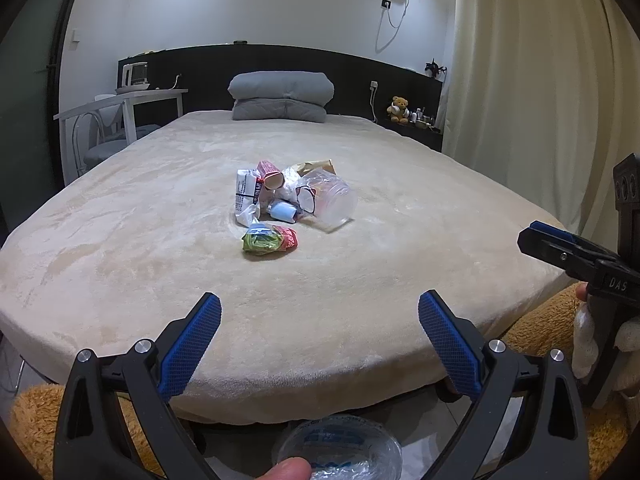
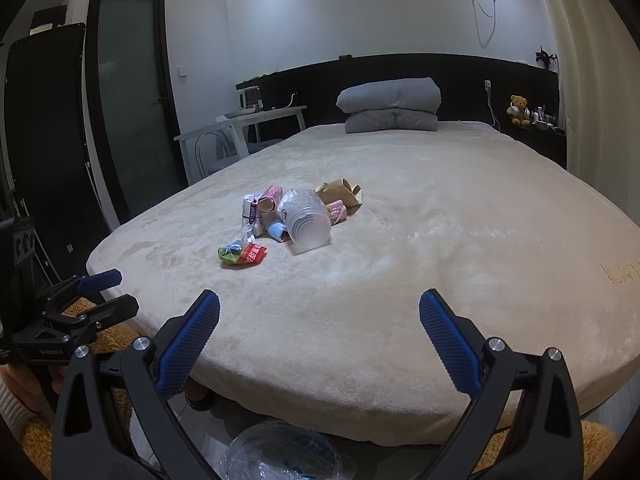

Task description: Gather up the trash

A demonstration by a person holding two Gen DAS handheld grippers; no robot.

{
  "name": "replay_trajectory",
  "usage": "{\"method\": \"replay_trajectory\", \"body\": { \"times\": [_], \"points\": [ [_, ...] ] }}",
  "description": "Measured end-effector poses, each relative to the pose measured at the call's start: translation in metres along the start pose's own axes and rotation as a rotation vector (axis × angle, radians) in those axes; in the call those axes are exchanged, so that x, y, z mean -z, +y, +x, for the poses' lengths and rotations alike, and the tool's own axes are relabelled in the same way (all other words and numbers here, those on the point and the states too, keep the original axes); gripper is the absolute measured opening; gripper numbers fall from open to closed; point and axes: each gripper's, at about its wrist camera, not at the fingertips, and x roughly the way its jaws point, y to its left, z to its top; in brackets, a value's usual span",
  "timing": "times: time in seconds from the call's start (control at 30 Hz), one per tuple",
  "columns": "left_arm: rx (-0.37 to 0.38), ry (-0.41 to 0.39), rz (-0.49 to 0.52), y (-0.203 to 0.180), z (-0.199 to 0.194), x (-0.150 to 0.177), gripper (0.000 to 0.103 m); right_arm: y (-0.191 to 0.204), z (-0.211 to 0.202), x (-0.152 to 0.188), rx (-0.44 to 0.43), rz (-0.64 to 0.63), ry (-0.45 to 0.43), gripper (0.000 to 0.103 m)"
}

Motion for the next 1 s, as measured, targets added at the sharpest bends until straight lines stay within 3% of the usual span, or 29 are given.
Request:
{"method": "replay_trajectory", "body": {
  "times": [0.27,0.57,0.83,1.0],
  "points": [
    [0.013,0.018,-0.025,0.004,-0.001,0.002,0.097,0.006,-0.006,0.001,-0.057,0.017,0.017,0.099],
    [0.086,0.064,-0.119,0.024,0.007,-0.002,0.097,-0.002,0.024,-0.001,-0.076,0.09,0.129,0.099],
    [0.191,0.154,-0.184,0.041,0.031,-0.021,0.097,-0.014,0.067,-0.033,-0.14,0.096,0.196,0.099],
    [0.172,0.234,-0.101,0.038,0.061,-0.041,0.097,-0.019,0.1,-0.065,-0.187,0.038,0.188,0.099]
  ]
}}
